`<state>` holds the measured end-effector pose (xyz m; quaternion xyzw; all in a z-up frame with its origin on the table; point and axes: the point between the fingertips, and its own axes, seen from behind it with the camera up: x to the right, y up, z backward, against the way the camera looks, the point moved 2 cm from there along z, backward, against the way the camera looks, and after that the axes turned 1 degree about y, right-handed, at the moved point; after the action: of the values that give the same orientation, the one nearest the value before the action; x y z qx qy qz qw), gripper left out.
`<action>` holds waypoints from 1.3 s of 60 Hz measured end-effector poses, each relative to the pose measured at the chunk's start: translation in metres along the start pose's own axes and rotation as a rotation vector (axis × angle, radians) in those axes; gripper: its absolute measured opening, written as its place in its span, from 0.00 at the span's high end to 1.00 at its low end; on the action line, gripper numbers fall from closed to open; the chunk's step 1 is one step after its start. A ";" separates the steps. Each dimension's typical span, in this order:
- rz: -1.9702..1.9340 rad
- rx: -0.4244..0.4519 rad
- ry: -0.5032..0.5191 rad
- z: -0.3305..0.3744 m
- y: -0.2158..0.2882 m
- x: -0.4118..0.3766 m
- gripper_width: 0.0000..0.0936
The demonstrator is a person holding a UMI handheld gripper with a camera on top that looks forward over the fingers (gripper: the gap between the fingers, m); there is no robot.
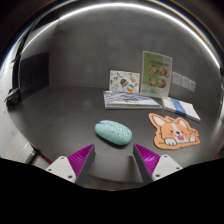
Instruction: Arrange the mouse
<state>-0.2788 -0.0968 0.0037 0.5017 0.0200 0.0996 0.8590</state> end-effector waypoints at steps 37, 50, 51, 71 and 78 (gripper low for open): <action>-0.072 -0.099 0.122 -0.092 0.047 0.021 0.44; 0.009 -0.060 0.145 -0.074 0.068 0.002 0.57; 0.013 -0.032 0.149 -0.068 0.077 0.001 0.57; -0.020 0.337 -0.085 0.049 0.205 0.224 0.58; -0.125 0.168 -0.172 -0.001 0.130 0.288 0.58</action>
<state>-0.0166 0.0214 0.1346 0.5763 -0.0145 0.0004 0.8171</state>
